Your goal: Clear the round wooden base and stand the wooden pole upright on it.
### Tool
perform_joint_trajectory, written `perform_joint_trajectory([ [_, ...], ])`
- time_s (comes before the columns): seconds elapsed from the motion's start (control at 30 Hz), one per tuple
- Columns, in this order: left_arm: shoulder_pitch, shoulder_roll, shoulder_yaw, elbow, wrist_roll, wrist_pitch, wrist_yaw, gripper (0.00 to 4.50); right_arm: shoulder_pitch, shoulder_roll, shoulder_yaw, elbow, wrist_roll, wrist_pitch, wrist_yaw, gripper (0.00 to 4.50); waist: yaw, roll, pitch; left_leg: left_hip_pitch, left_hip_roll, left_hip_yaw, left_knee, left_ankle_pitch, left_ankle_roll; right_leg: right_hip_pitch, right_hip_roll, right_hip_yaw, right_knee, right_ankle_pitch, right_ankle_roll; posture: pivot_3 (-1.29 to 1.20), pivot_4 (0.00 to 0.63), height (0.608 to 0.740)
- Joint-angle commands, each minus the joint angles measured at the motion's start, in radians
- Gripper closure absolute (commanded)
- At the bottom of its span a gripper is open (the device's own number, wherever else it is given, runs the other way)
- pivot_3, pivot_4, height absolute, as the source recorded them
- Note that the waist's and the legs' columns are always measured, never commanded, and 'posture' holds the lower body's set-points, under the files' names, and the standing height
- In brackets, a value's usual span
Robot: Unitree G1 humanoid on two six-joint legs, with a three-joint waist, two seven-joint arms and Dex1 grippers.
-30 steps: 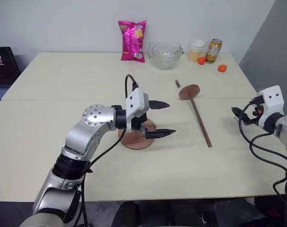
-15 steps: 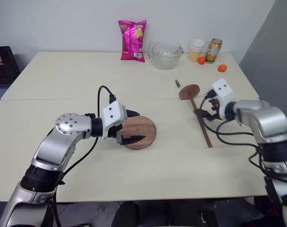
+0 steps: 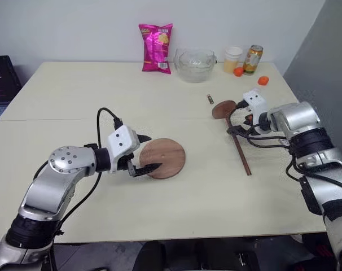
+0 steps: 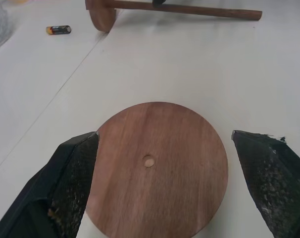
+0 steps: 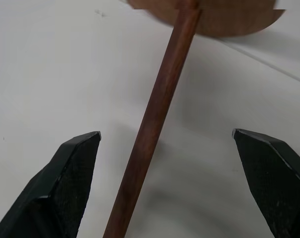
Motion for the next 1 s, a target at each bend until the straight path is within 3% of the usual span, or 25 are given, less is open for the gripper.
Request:
perform_joint_trajectory([
  [0.03,0.002,-0.002,0.01,-0.05,0.003,0.0,0.026,0.0,-0.073,0.01,0.01,0.13,-0.047,-0.054,0.047,0.02,0.0,0.0,0.0,0.0,0.0,0.0,0.0,0.0,0.0,0.0,0.0,0.0,0.0,0.0,0.0,0.0,0.15,0.74],
  [0.3,0.015,-0.019,-0.011,-0.067,0.01,-0.007,0.051,0.0,-0.148,0.038,0.043,0.311,-0.119,-0.046,0.157,0.02,0.0,0.0,0.0,0.0,0.0,0.0,0.0,0.0,0.0,0.0,0.0,0.0,0.0,0.0,0.0,0.0,0.15,0.74],
  [0.4,0.015,-0.028,-0.029,-0.07,0.017,-0.011,0.056,0.0,-0.155,0.049,0.049,0.331,-0.141,-0.033,0.184,0.61,0.0,0.0,0.0,0.0,0.0,0.0,0.0,0.0,0.0,0.0,0.0,0.0,0.0,0.0,0.0,0.0,0.15,0.74],
  [0.6,0.01,-0.042,-0.053,-0.073,0.026,-0.011,0.067,0.0,-0.162,0.062,0.047,0.335,-0.17,-0.024,0.22,2.32,0.0,0.0,0.0,0.0,0.0,0.0,0.0,0.0,0.0,0.0,0.0,0.0,0.0,0.0,0.0,0.0,0.15,0.74],
  [0.83,0.012,-0.051,-0.062,-0.064,0.035,-0.018,0.066,0.0,-0.165,0.067,0.032,0.333,-0.18,0.006,0.229,4.02,0.0,0.0,0.0,0.0,0.0,0.0,0.0,0.0,0.0,0.0,0.0,0.0,0.0,0.0,0.0,0.0,0.15,0.74],
  [0.9,0.01,-0.049,-0.063,-0.055,0.036,-0.024,0.06,0.0,-0.17,0.066,0.013,0.337,-0.173,0.026,0.215,4.29,0.0,0.0,0.0,0.0,0.0,0.0,0.0,0.0,0.0,0.0,0.0,0.0,0.0,0.0,0.0,0.0,0.15,0.74],
  [1.0,0.008,-0.047,-0.061,-0.044,0.038,-0.03,0.052,0.0,-0.169,0.06,-0.008,0.329,-0.17,0.036,0.199,4.29,0.0,0.0,0.0,0.0,0.0,0.0,0.0,0.0,0.0,0.0,0.0,0.0,0.0,0.0,0.0,0.0,0.15,0.74],
])
